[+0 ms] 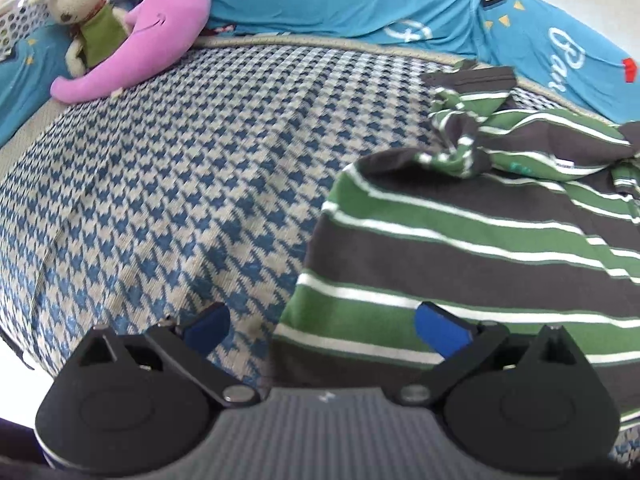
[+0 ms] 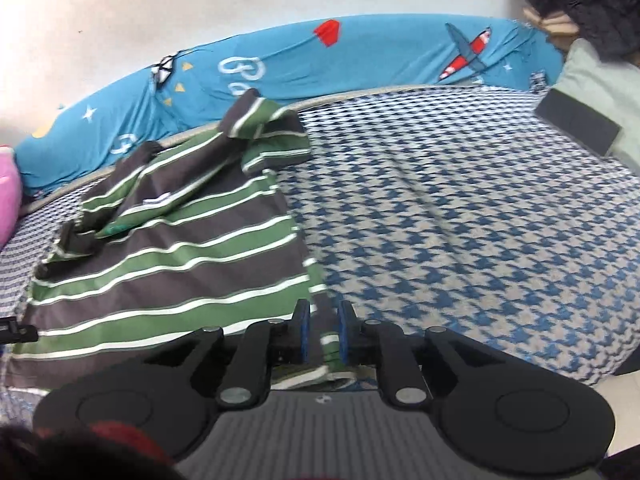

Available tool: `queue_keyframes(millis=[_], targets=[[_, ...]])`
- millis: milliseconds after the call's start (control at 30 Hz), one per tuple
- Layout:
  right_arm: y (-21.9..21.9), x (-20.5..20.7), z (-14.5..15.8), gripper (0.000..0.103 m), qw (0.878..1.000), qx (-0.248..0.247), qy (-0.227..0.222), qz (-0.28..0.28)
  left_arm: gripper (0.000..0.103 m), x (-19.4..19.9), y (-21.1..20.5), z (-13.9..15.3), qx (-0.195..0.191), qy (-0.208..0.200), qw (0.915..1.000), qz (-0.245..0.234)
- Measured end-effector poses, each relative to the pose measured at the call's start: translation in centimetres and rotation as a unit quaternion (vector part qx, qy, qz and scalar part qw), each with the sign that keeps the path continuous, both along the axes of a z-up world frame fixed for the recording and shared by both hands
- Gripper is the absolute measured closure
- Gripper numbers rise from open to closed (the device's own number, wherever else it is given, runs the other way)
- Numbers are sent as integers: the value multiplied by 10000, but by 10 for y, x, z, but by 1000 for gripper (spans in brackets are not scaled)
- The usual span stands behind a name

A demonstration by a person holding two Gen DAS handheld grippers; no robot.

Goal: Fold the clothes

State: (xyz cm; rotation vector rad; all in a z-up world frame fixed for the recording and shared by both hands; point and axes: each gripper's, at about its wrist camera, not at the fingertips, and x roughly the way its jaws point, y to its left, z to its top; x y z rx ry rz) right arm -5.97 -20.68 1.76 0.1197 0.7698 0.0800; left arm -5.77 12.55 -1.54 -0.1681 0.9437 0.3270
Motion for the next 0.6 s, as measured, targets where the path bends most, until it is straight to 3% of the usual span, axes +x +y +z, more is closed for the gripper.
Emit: queue_keyframes(millis=[367,600], targets=[[35,24,21,88,9967,143,-122,790,0,17,-32,11,15,-106,9981,-601],[56,55,30,81,9935,292,-143,1087,0,41,-41,22,-187,-150,9971,-718]])
